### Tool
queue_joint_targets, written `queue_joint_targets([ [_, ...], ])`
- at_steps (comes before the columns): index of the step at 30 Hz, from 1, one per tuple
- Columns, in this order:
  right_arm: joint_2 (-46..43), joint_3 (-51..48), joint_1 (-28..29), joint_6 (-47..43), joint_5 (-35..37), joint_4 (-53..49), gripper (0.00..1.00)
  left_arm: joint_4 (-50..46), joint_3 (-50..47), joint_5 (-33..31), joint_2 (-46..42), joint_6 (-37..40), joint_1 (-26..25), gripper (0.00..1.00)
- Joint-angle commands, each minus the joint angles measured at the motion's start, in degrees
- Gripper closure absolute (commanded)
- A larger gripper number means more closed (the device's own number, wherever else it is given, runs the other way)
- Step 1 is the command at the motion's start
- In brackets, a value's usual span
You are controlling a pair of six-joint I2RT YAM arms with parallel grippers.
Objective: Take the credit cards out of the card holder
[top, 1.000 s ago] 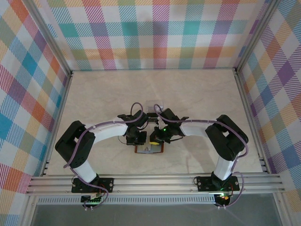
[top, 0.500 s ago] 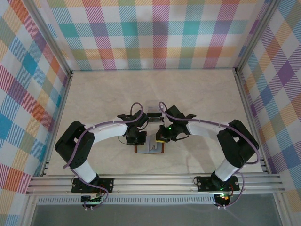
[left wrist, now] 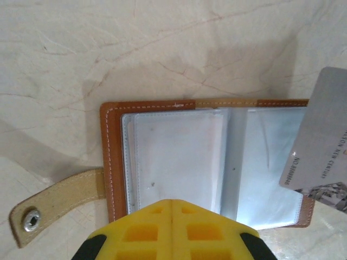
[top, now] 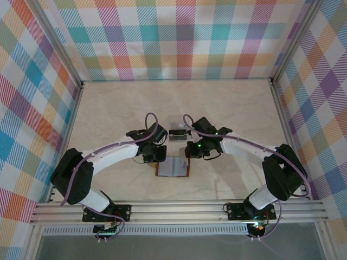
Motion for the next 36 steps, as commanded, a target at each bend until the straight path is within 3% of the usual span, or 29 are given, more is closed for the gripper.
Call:
queue_joint_targets([
  [1,-0.6,4.9,-0.4,-13.6,5.2,-5.6,1.00,-0.6,-1.6,-0.3,-1.8,-0.1,2.3,0.94],
  [8,2.8,12.0,-0.4,-45.6,7.4,-11.8,1.00,1.5,-5.0,2.2,-2.9,1.4,6.2,0.94],
  [17,10.8,25.2,-0.4,-75.0,16.7,-20.2,1.00,2.1,-7.9,4.7,-4.2,2.9,9.0,0.94],
  [25,20.5,40.9,-0.8,-85.0,19.9,-28.1,1.00,1.6,-9.3,3.9,-5.8,3.1,9.2,0.93],
  [36,32.2,57.8,-1.7,-87.7,20.2,-35.0,1.00,2.1,-9.4,4.2,-5.0,2.9,9.4,0.93],
])
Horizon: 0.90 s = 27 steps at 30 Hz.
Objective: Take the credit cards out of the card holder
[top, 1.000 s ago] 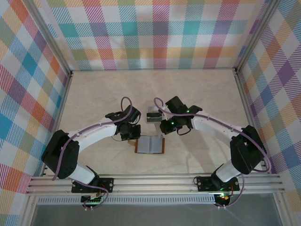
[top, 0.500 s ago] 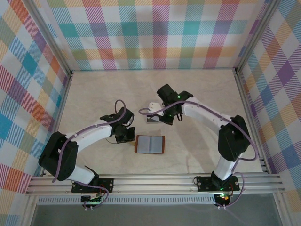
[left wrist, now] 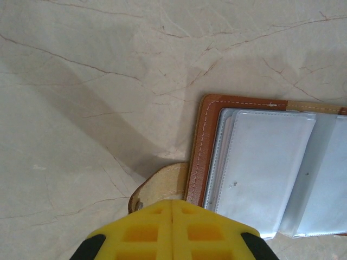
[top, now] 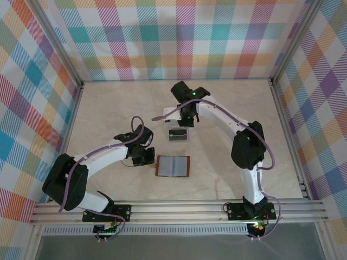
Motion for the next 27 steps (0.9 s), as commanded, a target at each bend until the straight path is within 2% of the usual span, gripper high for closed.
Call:
queue_joint_targets([
  [1,3.1,4.4,-0.5,-2.5,-0.6,-4.6,1.00,-0.2,-0.4,0.4,-0.4,0.8,1.0,0.93],
  [8,7.5,8.7,-1.1,-3.4,-1.3,-5.9,1.00,0.1,-0.8,0.4,-0.1,0.6,1.2,0.93],
  [27,11.9,9.2,-1.3,-1.9,-1.8,-4.5,0.98,-0.3,-0.2,0.5,0.6,0.7,1.4,0.93],
])
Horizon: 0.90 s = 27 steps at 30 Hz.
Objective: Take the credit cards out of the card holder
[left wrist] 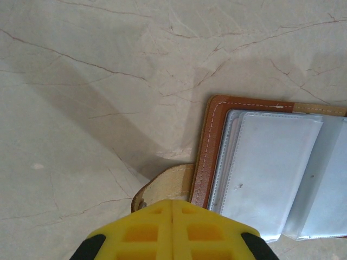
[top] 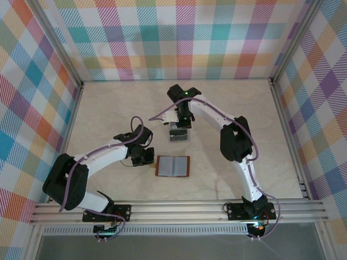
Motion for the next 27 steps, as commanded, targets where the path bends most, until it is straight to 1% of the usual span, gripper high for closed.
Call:
queue_joint_targets([
  [1,0.9,1.9,-0.4,0.3,-0.4,0.7,0.90,-0.3,0.2,0.6,0.6,0.7,1.0,0.93],
  [2,0.7,1.9,-0.4,0.8,0.7,2.2,0.83,-0.4,0.3,0.6,0.7,0.8,0.9,0.93],
  [5,-0.5,1.3,-0.5,1.6,2.9,5.9,0.74,-0.6,0.6,0.6,0.8,0.9,1.0,0.93],
  [8,-2.2,-0.6,-0.5,2.0,4.3,9.5,0.72,-0.8,0.8,0.5,0.9,1.0,1.0,0.93],
  [17,-5.7,-7.5,-0.6,4.1,5.3,19.1,0.67,-0.6,0.7,0.7,1.0,0.9,1.0,0.93],
  [23,-3.9,-9.8,-0.6,3.5,5.3,21.8,0.64,-0.7,0.6,0.6,0.9,0.7,1.0,0.93],
  [27,-3.1,-10.9,-0.6,3.2,5.1,21.4,0.64,-0.7,0.3,0.7,0.6,0.6,1.0,0.93],
])
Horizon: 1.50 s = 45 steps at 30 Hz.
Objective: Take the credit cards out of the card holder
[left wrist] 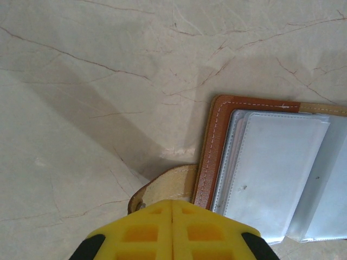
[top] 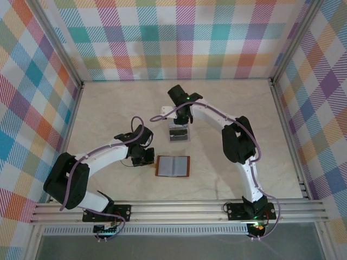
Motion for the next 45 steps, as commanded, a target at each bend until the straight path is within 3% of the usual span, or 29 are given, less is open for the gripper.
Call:
queue_joint_targets([
  [1,0.1,-0.9,-0.3,0.1,-0.6,0.8,0.63,-0.7,0.2,0.8,-0.3,0.6,1.0,0.93],
  [9,-4.5,-1.4,-0.2,2.3,-1.9,2.9,0.63,-0.1,0.2,2.5,-1.0,0.6,0.9,0.92],
  [15,-10.6,-3.5,-0.1,11.7,-3.9,4.1,0.58,0.6,0.4,4.2,-0.5,0.9,0.2,0.92],
  [20,-16.8,-9.6,0.1,25.7,-7.4,5.0,0.53,1.2,0.4,5.8,0.9,1.3,-0.7,0.93],
  [28,-27.2,-23.5,0.8,55.5,-18.5,10.9,0.65,1.7,0.2,6.4,4.3,1.7,-2.0,0.93],
  [35,-31.3,-34.4,1.3,79.8,-31.9,17.8,0.70,3.2,-0.6,7.8,5.2,1.4,-3.5,0.93],
  [41,-30.5,-39.3,2.2,90.7,-37.6,19.6,0.72,4.0,-1.2,8.5,5.3,1.0,-4.2,0.94],
  [45,-28.4,-40.1,3.4,93.0,-40.1,18.7,0.76,5.0,-1.9,9.1,5.4,0.5,-4.3,0.94],
])
